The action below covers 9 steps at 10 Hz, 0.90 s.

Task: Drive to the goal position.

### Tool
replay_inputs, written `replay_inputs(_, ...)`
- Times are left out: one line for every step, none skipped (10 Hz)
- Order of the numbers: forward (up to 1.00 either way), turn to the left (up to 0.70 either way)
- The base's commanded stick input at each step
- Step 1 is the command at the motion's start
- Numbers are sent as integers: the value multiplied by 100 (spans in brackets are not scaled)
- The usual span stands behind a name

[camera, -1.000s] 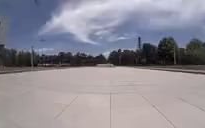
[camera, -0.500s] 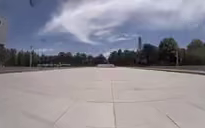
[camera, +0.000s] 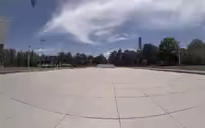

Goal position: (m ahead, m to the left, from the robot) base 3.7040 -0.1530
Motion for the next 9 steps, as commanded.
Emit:
replay_inputs(100, 0)
replay_inputs(100, 0)
replay_inputs(100, 0)
replay_inputs(100, 0)
replay_inputs(100, 0)
replay_inputs(100, 0)
replay_inputs(100, 0)
replay_inputs(100, 0)
replay_inputs(100, 0)
